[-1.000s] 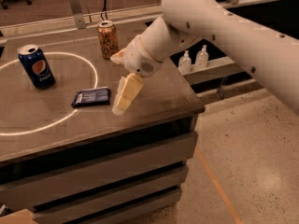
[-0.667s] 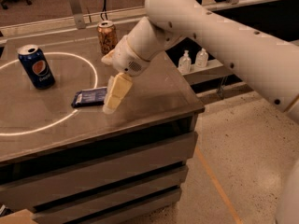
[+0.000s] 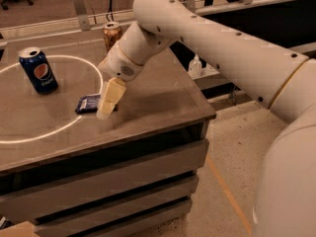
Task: Pick rxbar blueberry
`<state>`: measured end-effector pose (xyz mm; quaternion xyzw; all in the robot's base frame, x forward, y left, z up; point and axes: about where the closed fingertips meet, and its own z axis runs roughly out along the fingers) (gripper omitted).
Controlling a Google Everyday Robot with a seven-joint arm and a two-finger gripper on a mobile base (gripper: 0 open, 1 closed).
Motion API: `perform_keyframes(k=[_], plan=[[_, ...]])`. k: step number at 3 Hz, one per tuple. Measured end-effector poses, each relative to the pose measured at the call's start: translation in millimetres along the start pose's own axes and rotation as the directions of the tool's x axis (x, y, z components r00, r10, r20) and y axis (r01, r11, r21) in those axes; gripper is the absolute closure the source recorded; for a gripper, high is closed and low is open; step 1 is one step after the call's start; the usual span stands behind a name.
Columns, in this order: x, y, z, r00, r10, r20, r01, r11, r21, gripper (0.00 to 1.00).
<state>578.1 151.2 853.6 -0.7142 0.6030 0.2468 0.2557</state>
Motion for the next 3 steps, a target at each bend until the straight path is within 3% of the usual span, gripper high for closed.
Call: perform_keyframes(k=[1,3], plan=[[2.4,-2.1,4.5,1.0,0.011,-0.003,-0.011,0.9999,-0.004,0.0],[6.9,-0.1,12.8,1.0,0.011,-0.022,-0.012,0.9994,-0.032,0.47]])
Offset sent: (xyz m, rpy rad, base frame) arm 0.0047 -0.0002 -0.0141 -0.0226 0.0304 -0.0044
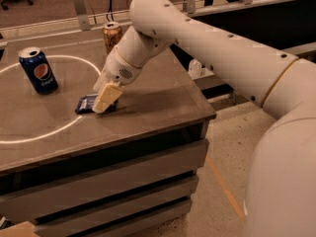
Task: Pick rxbar blueberry
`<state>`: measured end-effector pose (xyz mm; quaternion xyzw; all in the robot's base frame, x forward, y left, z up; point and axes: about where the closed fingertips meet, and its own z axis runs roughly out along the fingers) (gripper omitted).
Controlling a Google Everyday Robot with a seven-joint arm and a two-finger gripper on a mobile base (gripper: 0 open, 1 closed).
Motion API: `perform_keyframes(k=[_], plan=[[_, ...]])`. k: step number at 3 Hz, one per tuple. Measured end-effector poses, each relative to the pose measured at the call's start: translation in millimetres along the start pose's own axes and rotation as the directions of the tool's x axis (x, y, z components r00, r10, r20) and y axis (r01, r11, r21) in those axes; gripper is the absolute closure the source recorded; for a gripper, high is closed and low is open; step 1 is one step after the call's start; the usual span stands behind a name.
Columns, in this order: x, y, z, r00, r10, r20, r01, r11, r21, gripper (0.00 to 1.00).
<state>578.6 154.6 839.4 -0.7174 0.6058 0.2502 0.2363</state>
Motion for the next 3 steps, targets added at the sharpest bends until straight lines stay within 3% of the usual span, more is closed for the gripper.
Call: perform_keyframes(k=[1,2,3], plan=[[0.1,2.9,-0.8,1.0,-0.011,-0.005,0.011,0.9999,-0.005,0.78],[-1.2,3.7,-5.7,1.0,-0.013,-0.001,0.013,0.9999,0.009,0.99],[-10.6,3.3,-29.1,0.998,-0.022,0.057,0.018,0.9978,0.064,1.0]])
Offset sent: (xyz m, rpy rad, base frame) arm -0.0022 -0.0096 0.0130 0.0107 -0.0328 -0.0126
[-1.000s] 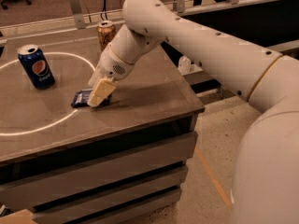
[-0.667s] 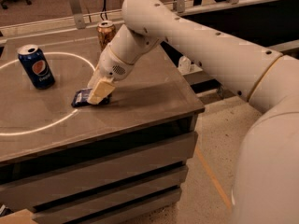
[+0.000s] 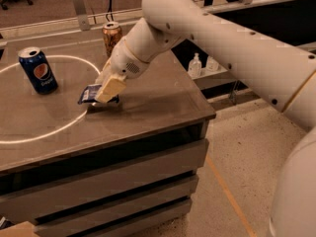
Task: Pick rxbar blueberry
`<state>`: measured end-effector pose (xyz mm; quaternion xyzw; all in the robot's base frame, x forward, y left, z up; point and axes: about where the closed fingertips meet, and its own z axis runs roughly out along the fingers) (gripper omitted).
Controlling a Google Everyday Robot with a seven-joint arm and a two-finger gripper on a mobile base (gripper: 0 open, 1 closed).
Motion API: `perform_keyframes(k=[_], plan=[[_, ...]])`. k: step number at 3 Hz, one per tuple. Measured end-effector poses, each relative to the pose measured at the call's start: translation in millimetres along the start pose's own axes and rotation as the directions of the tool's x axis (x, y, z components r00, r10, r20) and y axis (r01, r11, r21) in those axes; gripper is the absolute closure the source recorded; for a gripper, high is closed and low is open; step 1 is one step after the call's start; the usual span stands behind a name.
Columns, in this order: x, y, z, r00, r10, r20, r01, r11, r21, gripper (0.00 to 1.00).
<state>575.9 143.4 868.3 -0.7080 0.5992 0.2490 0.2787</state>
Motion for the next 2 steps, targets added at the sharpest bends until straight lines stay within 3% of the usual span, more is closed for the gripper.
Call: perform_keyframes(k=[1,2], plan=[[-12.7,-0.4,-28.9,0.995,-0.025,0.095,0.021,0.9988,0.045,1.0],[-12.8,-0.4,-28.9,0.995,-0.025,0.095,0.021,0.9988,0.045,1.0]])
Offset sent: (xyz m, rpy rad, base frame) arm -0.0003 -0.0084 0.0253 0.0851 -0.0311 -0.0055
